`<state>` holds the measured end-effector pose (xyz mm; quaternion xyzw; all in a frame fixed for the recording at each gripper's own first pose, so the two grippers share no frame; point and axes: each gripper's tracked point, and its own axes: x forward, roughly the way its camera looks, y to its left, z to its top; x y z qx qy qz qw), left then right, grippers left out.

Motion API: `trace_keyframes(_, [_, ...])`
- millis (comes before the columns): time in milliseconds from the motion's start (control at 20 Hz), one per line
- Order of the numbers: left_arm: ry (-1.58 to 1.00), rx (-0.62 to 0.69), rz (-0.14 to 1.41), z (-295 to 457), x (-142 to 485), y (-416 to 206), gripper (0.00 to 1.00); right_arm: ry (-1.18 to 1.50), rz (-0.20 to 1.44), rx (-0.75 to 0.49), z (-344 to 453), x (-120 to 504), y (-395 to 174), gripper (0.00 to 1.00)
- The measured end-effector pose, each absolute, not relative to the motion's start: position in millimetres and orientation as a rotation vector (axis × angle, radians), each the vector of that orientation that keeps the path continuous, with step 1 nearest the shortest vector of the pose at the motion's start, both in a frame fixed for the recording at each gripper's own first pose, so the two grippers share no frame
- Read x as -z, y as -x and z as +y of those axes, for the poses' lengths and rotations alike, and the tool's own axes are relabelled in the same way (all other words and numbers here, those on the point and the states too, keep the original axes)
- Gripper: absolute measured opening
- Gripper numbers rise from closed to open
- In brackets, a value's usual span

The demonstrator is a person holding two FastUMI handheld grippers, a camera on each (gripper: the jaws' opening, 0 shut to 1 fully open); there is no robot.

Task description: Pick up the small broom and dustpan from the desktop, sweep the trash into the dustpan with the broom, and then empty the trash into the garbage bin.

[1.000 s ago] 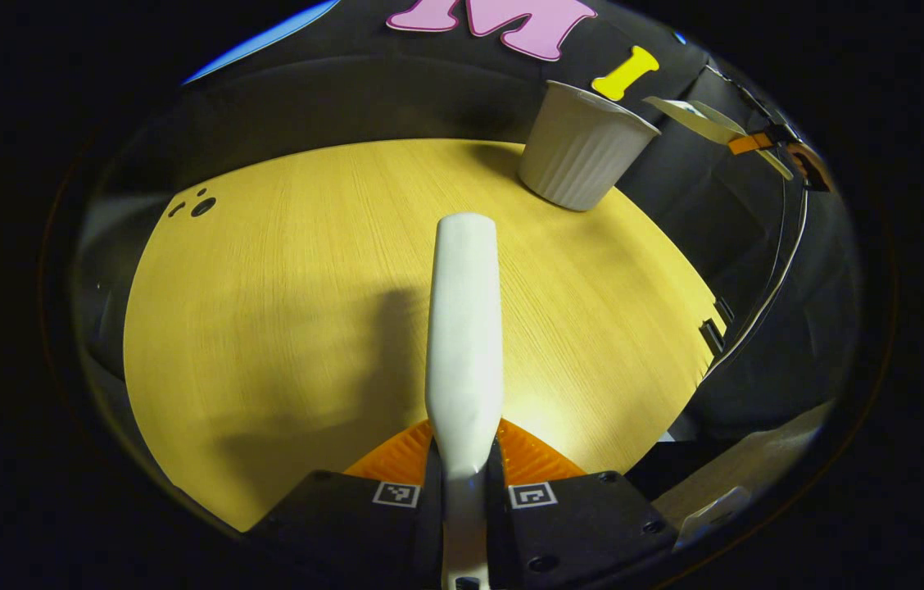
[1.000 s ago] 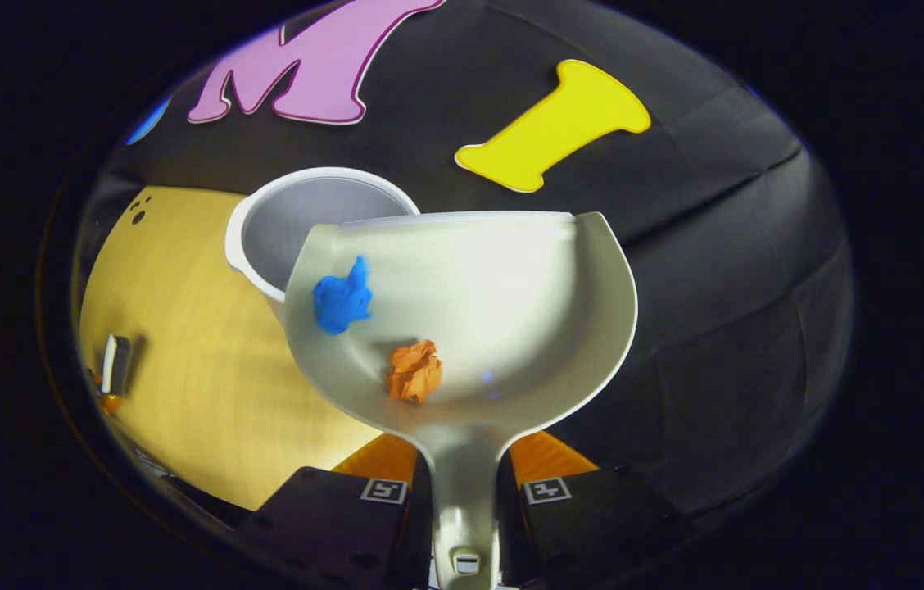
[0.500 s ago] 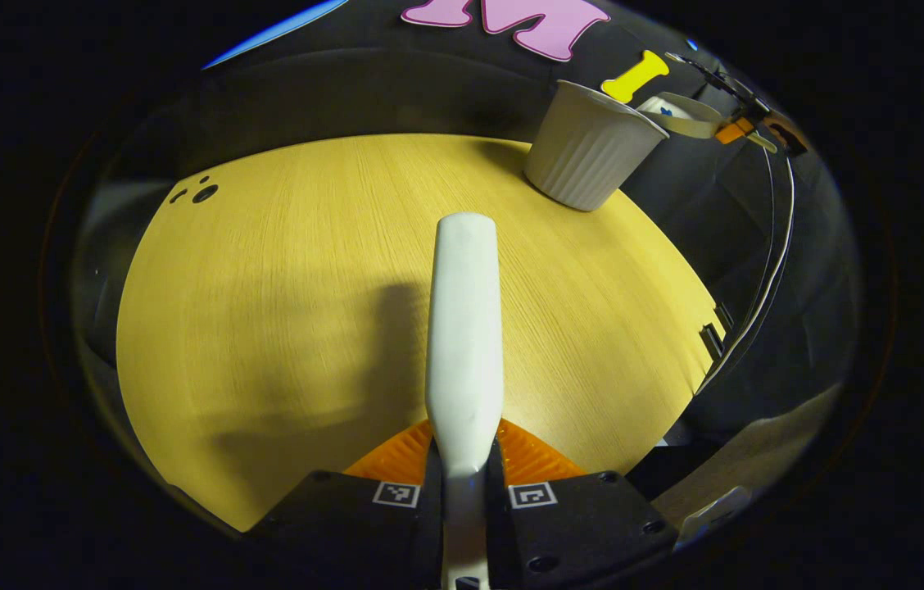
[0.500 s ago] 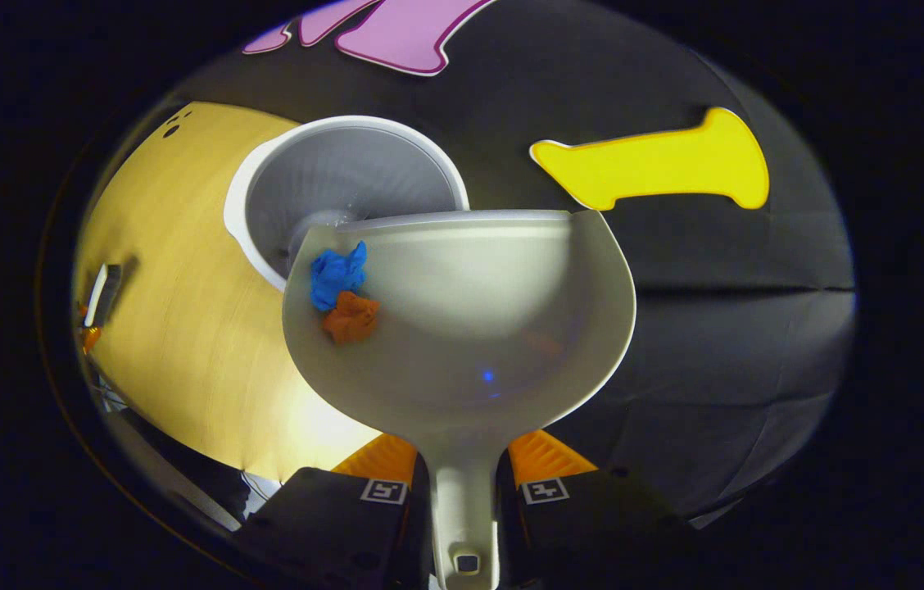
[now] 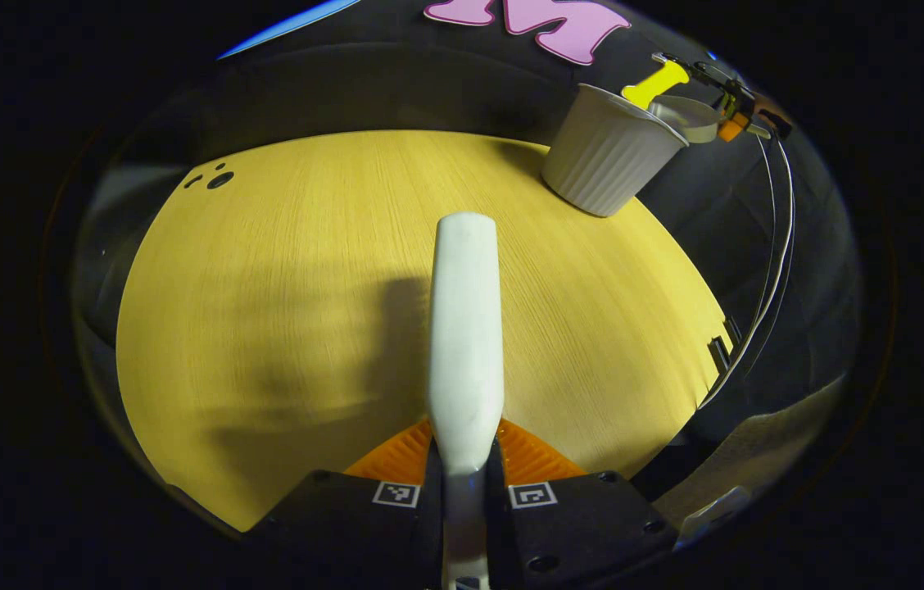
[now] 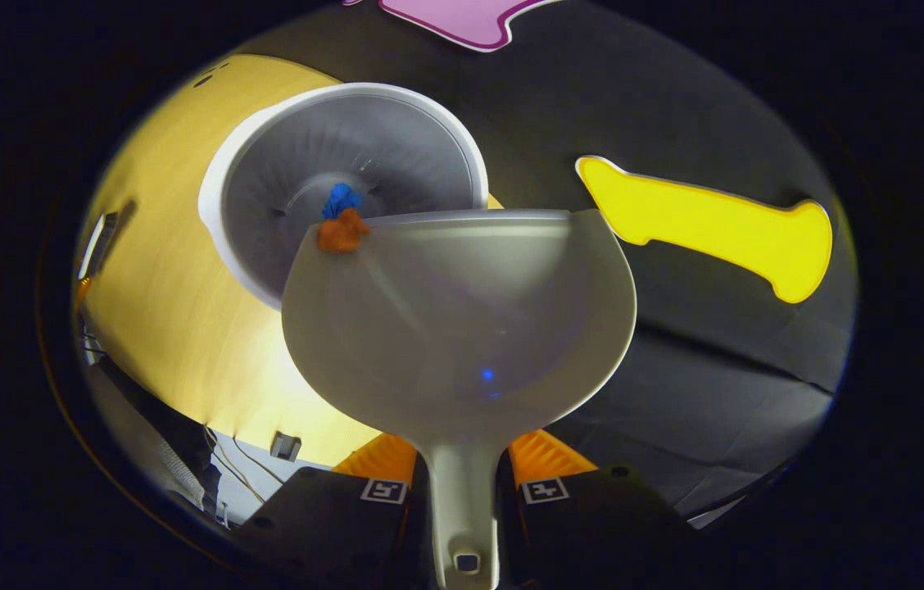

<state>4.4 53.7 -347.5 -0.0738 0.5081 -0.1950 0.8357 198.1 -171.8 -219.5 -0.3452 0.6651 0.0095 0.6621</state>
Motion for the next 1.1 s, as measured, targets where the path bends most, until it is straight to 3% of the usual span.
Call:
trace_keyframes(300, [0.144,0.393,1.07,50.7,345.7,-9.5,0.25,0.72,1.454,-0.004,-182.1,221.0,-197.5,0.36])
trace_keyframes(600, [0.123,0.38,1.059,50.1,340.5,-12.2,0.25,0.408,1.258,0.024,-174.6,203.5,-178.1,0.36])
trace_keyframes(800, [0.088,0.383,1.053,45.6,336.3,-11.2,0.25,0.232,1.125,0.005,-154.3,178.7,-142.5,0.35])
trace_keyframes(1100, [0.043,0.352,1.06,46.5,331.4,-11.9,0.25,0.121,1.074,-0.096,-101.0,199.3,-63.0,0.36])
